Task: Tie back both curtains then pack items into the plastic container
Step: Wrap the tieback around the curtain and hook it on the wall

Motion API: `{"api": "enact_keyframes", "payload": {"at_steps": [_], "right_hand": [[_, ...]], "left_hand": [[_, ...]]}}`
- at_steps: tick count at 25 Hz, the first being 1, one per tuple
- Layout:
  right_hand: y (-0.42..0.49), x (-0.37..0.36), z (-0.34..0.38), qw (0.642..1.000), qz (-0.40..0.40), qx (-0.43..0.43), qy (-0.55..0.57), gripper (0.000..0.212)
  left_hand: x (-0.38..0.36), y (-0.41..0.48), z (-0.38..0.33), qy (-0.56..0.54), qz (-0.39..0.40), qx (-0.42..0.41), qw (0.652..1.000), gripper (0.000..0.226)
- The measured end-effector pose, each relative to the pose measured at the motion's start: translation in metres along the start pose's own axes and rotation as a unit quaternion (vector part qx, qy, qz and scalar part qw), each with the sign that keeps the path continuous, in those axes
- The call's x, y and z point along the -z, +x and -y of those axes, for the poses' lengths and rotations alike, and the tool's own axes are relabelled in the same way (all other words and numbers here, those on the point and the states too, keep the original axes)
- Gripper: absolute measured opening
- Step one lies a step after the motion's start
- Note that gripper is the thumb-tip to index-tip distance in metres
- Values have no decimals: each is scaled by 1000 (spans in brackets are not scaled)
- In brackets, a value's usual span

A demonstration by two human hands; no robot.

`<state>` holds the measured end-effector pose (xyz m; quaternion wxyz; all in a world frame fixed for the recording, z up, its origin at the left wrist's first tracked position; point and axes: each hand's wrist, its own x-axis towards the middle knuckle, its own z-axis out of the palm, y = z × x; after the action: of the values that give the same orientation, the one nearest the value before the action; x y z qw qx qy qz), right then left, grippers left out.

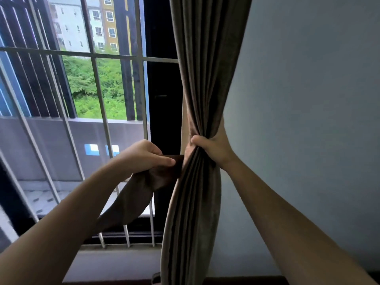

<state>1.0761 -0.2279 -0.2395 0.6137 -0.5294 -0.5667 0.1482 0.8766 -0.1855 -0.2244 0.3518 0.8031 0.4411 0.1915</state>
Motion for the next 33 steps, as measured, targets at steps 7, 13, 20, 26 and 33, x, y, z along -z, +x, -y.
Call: {"api": "enact_keyframes", "payload": {"at_steps": [7,13,20,26,33], "right_hand": [[13,-25,27,997,-7,-47,-56,101],[33,-20,66,989,16,-146,29,70],[41,-10,88,986,54,-157,13,50],[41,-3,91,978,109,-163,-67,59],[37,-8,86,977,94,-185,-53,72]], "left_hand": [[-41,-27,-10,-190,36,-70,979,21],[-72,-6,-17,-211,-42,-118,969,16],[-106,8,-20,-108,-207,-230,945,7],[-119,6,-30,-179,-277,-192,924,46],[-118,9,-51,-234,-336,-66,910,75]]}}
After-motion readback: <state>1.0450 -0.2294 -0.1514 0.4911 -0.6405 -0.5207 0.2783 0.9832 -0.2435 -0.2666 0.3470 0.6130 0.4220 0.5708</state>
